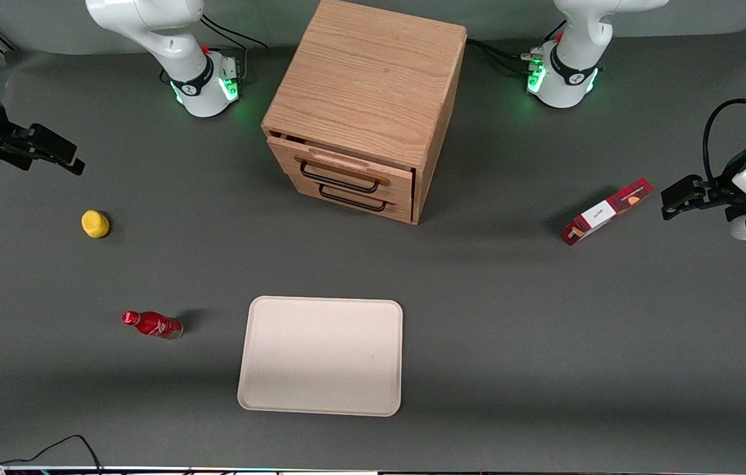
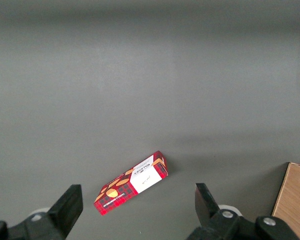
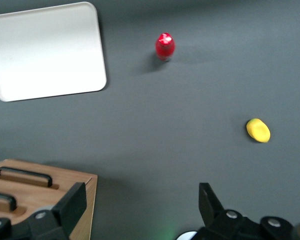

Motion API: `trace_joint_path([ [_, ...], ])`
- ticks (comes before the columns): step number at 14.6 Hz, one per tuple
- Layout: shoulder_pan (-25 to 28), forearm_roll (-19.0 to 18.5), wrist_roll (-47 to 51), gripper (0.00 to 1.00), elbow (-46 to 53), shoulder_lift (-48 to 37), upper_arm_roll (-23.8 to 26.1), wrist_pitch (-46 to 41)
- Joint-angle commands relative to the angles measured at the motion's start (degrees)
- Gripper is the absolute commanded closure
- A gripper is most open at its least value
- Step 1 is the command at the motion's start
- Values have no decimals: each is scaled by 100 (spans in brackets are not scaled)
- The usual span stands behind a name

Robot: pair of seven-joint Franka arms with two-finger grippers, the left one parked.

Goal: Close top drawer

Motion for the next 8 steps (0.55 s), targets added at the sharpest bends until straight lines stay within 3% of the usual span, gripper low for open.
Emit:
trace_joint_path([
  [1,45,-264,208,0,-712,-504,20,302],
  [3,27,-432,190,0,-668,-425,-7,258],
  [8,18,-441,172,0,-536,-320,-121,214],
])
